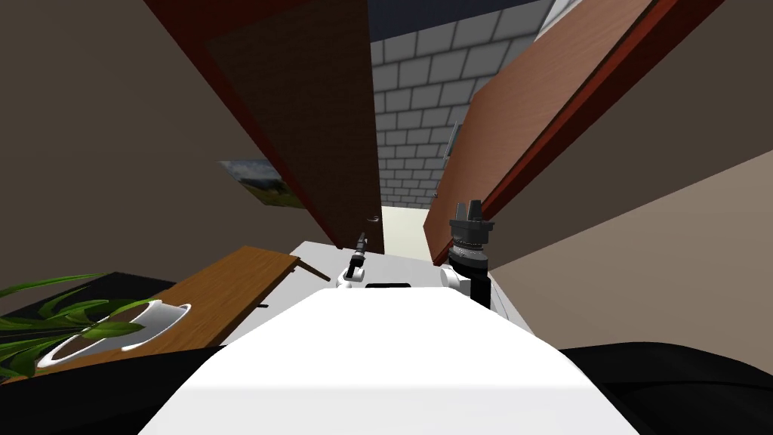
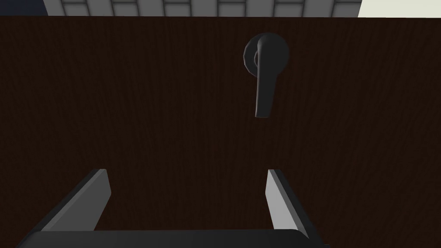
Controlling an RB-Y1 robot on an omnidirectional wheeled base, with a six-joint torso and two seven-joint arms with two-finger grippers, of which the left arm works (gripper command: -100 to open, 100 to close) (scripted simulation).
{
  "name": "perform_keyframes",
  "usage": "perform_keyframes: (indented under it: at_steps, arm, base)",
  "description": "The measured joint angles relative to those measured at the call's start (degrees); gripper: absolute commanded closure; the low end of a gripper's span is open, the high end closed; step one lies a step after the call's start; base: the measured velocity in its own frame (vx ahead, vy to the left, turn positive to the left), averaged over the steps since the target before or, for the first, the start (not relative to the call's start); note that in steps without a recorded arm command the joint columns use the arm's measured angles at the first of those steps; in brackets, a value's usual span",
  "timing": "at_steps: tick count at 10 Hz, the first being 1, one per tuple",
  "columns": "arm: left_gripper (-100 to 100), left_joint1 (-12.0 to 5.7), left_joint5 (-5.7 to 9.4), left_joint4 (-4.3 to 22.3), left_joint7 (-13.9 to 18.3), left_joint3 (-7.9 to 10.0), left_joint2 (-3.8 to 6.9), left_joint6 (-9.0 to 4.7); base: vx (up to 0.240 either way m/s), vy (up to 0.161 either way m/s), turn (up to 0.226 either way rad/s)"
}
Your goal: Push the door open
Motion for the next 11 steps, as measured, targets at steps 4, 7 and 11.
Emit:
perform_keyframes:
  at_steps: [4,7,11]
  arm:
    - [-100,-2.66,-0.21,6.6,0.0,-0.06,-0.82,-0.97]
    - [-100,-3.22,-0.38,8.8,-0.3,-0.18,-1.46,-1.38]
    - [-100,-4.98,-0.42,12.8,-0.4,-0.09,-2.11,-2.27]
  base:
    - [0.100,0.055,-0.038]
    - [0.057,0.028,-0.016]
    - [0.070,0.032,-0.027]
